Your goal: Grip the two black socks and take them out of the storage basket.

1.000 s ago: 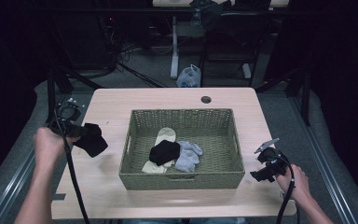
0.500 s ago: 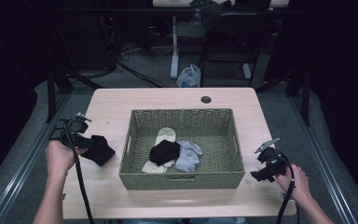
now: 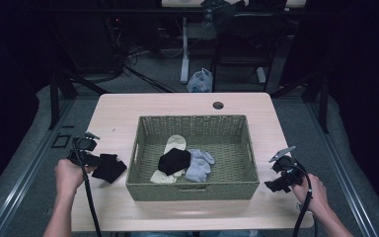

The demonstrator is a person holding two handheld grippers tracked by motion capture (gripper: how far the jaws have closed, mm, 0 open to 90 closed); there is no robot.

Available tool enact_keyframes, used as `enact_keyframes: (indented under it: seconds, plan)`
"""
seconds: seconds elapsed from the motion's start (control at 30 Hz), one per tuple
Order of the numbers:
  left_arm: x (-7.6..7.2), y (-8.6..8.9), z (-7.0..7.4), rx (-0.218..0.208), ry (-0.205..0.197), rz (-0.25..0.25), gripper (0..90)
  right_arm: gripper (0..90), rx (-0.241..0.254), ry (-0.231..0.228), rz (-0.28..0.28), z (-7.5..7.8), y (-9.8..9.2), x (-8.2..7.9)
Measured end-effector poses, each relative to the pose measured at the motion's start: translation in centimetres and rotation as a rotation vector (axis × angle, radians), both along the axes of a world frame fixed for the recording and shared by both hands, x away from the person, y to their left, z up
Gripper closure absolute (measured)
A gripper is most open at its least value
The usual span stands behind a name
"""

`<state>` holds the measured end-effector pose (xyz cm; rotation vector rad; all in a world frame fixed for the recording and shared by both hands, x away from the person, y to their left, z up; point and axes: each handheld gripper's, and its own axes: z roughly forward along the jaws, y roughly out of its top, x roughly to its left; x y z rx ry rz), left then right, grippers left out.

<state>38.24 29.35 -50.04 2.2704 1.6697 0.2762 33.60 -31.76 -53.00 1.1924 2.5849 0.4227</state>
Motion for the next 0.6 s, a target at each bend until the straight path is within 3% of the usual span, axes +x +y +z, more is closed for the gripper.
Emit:
enact_keyframes:
  seconds: [0.1,0.2,0.23,0.27,0.3,0.33,0.37,0.4,0.5,0.6]
  plan:
    - [0.1,0.5,-1.3,-0.003,0.029,0.016,83.3,15.0,0.0,0.002,0.0,0.0,0.0,0.0]
    - [0.1,0.8,-1.6,-0.024,0.038,0.02,79.1,15.0,0.003,0.0,-0.002,-0.1,0.0,0.0]
    - [0.1,0.9,-1.7,-0.038,0.033,0.022,74.7,15.1,-0.005,-0.003,0.0,0.0,0.0,0.1]
    - [0.1,1.0,-1.6,-0.064,0.034,0.018,60.2,15.1,-0.004,0.0,0.006,0.0,0.0,0.1]
    - [0.1,1.0,-1.5,-0.078,0.041,0.017,60.2,15.1,-0.004,0.0,0.006,0.0,0.0,0.1]
    - [0.0,1.0,-1.4,-0.081,0.036,0.017,52.1,15.1,-0.001,-0.003,0.002,0.0,0.0,0.1]
    - [-0.1,1.0,-1.1,-0.093,0.032,0.015,37.9,15.1,0.0,-0.002,0.006,0.1,0.1,0.2]
    - [-0.3,1.0,-0.9,-0.104,0.023,0.02,37.9,15.1,0.0,-0.002,0.006,0.1,0.1,0.2]
    - [-0.9,1.1,0.3,-0.101,-0.014,0.018,18.8,15.1,0.004,0.0,0.015,0.1,0.3,0.3]
    - [-1.5,1.3,1.4,-0.103,-0.05,0.03,13.9,15.1,0.003,0.003,0.021,0.0,0.5,0.4]
